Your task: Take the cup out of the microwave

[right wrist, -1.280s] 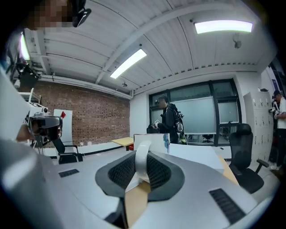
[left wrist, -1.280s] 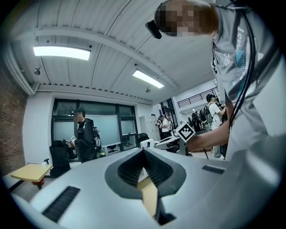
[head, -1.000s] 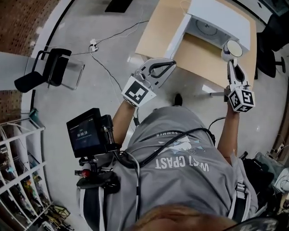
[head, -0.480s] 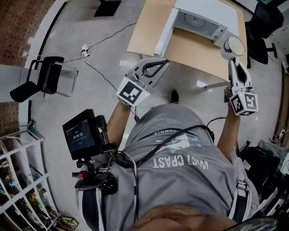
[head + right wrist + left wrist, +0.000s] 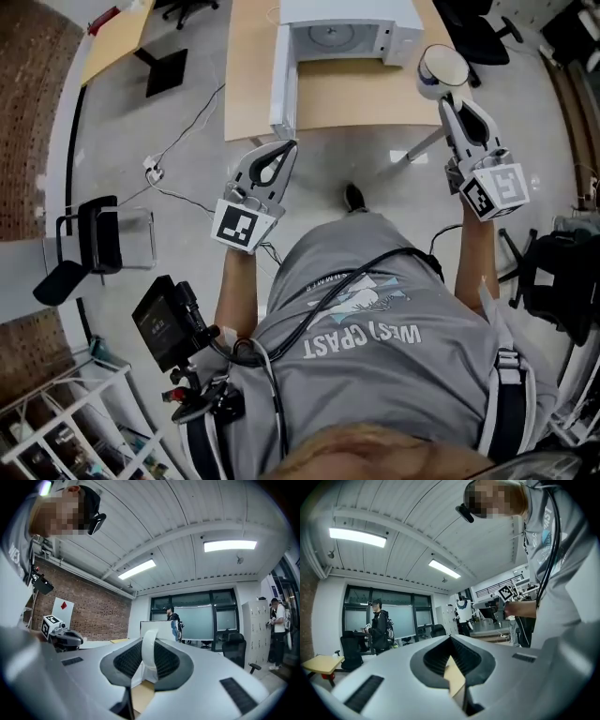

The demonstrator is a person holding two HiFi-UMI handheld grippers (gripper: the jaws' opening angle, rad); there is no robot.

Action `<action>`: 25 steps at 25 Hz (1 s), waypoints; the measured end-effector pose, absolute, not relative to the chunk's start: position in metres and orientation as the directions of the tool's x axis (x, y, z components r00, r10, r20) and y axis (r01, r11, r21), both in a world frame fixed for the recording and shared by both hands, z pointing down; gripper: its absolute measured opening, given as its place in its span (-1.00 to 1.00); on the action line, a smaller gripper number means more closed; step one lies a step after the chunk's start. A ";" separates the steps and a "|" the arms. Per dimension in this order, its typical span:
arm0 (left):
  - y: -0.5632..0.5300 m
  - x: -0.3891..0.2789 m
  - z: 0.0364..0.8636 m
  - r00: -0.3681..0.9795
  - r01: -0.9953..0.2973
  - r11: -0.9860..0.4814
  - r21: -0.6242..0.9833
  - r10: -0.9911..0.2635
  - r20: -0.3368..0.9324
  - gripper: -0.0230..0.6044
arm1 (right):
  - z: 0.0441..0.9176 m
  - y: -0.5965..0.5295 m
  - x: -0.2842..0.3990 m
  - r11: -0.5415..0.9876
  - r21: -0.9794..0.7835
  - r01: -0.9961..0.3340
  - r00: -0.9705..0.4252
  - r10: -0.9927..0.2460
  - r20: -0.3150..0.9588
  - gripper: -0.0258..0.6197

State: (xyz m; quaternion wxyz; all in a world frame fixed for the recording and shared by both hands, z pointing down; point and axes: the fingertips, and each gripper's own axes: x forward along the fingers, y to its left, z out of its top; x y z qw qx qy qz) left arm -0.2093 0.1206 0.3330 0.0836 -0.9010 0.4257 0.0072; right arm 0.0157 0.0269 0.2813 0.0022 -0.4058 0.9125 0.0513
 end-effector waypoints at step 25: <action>0.133 -0.219 0.339 0.651 -0.754 -0.644 -0.128 -0.758 -0.024 -0.79 | 0.254 0.087 0.049 0.636 0.102 -0.765 -0.643 -0.763 -0.069 -0.70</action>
